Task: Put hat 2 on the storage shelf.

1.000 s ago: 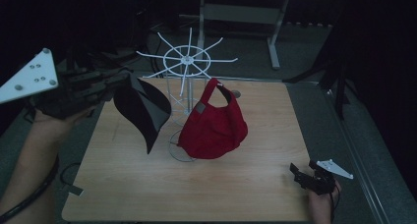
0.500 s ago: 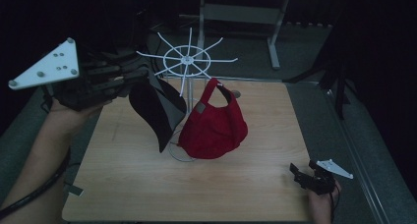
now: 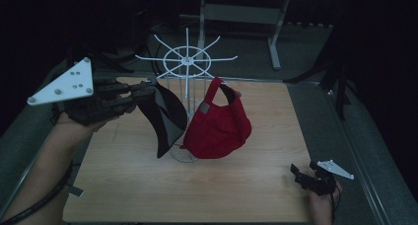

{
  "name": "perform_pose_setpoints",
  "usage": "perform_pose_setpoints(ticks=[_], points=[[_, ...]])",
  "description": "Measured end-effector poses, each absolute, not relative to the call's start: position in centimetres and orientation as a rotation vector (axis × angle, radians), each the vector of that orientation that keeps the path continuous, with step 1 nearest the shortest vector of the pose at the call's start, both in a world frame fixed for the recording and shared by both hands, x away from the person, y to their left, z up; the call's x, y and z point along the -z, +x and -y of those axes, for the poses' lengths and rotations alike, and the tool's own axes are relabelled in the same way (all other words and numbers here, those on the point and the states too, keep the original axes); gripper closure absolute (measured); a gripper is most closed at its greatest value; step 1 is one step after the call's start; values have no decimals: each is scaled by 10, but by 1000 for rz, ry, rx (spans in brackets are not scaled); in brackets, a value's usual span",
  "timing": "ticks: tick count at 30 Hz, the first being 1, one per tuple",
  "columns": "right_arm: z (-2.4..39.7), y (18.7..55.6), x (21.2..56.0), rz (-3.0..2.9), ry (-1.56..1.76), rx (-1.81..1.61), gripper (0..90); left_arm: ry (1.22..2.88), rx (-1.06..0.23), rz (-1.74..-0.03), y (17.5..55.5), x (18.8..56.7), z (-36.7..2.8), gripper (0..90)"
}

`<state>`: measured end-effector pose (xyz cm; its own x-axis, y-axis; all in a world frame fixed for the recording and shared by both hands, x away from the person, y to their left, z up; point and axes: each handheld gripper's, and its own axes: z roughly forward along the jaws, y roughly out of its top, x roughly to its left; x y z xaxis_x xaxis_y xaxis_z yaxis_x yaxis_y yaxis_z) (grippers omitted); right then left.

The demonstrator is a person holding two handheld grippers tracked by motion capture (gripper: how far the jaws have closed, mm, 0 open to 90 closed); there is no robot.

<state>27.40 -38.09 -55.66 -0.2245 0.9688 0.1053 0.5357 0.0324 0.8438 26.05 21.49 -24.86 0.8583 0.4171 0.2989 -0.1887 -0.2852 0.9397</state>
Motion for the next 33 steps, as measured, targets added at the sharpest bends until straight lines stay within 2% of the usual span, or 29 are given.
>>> perform_pose_setpoints(ticks=[6, 11, 14, 21, 33], points=[[381, 274, 557, -1804, 1524, -1105, 166, 1761, -575, -217, 263, 262, -218, 832], [382, 274, 557, -1802, 1523, -1111, 166, 1740, -562, -236, 260, 271, -222, 782], [382, 274, 557, -1802, 1523, -1114, 166, 1749, -555, -246, 259, 276, -224, 701], [381, 274, 557, -1805, 1521, -1112, 166, 1732, -552, -276, 252, 287, -230, 612], [382, 274, 557, -1801, 1523, -1117, 166, 1708, -527, -291, 234, 303, -239, 527]])
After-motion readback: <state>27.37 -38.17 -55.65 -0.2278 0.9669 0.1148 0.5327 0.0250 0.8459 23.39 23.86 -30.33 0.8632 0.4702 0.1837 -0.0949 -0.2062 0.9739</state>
